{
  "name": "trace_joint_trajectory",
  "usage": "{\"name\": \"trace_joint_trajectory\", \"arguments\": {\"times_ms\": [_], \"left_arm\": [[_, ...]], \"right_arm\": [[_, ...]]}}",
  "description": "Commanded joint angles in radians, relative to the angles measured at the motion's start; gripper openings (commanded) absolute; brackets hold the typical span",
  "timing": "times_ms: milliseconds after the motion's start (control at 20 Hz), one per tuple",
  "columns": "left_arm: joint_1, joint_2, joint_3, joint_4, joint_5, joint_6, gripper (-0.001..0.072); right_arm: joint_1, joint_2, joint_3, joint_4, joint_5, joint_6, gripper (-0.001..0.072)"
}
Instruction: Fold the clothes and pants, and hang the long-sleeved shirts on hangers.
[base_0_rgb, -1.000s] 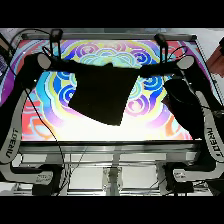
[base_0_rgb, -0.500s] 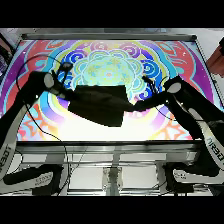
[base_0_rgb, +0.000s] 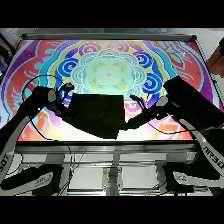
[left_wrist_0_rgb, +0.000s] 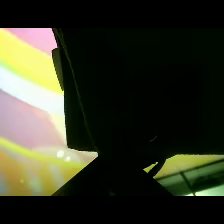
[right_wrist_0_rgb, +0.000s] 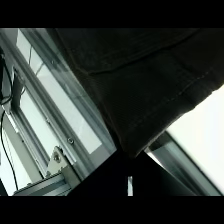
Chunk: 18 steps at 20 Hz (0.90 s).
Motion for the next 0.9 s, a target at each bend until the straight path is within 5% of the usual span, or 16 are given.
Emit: {"name": "trace_joint_trajectory", "arguments": {"times_ms": [0, 50, 150, 300, 450, 500, 550, 750, 850], "left_arm": [[-0.001, 0.003, -0.010, 0.016, -0.091, 0.000, 0.0029], [-0.001, 0.003, -0.010, 0.016, -0.109, 0.001, 0.0030], [-0.001, 0.006, -0.010, 0.016, -0.154, 0.001, 0.0228], [0.001, 0.031, -0.010, 0.017, -0.220, 0.036, 0.0243], [0.011, 0.098, -0.010, 0.021, -0.230, 0.039, 0.0246], [0.021, 0.130, -0.010, 0.024, -0.236, 0.060, 0.0336], [0.038, 0.163, -0.010, 0.033, -0.238, 0.075, 0.0432], [0.201, 0.285, -0.010, 0.118, -0.181, 0.014, 0.0454], [0.307, 0.318, -0.010, 0.039, -0.148, -0.010, 0.0545]], "right_arm": [[0.050, 0.001, -0.008, 0.002, 0.053, 0.045, 0.0024], [0.051, 0.001, -0.008, 0.006, 0.080, 0.048, 0.0064], [0.051, 0.001, -0.007, 0.012, 0.148, 0.076, 0.0231], [0.050, 0.001, -0.002, 0.022, 0.279, 0.097, 0.0292], [0.048, 0.002, 0.015, 0.056, 0.315, 0.096, 0.0487], [0.047, 0.002, 0.025, 0.077, 0.308, 0.094, 0.0566], [0.048, 0.002, 0.036, 0.097, 0.299, 0.084, 0.0570], [0.049, 0.001, 0.051, 0.106, 0.015, 0.073, 0.0570], [0.050, -0.007, 0.051, 0.126, -0.177, 0.077, 0.0570]]}}
